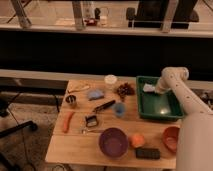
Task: Wipe tray with towel
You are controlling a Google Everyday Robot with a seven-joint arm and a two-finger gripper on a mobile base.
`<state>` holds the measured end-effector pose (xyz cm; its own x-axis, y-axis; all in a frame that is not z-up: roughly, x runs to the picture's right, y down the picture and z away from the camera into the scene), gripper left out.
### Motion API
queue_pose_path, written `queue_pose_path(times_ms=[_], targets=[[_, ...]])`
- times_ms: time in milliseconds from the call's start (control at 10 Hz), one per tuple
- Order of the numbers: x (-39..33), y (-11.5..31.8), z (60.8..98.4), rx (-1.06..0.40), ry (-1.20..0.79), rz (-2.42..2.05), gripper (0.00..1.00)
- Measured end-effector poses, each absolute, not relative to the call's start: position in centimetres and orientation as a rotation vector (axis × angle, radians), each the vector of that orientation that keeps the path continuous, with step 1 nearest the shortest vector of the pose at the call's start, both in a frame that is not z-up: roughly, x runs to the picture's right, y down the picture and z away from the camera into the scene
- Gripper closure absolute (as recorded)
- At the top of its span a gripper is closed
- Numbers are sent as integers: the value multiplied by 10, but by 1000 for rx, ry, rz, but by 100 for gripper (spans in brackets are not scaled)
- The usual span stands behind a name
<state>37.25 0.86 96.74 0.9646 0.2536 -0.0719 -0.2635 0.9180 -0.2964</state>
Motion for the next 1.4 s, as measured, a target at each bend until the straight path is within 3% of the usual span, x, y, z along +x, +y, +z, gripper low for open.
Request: queue_pose_path(times_ms=[1400], targets=[[355, 100, 864, -492, 7, 334, 100]])
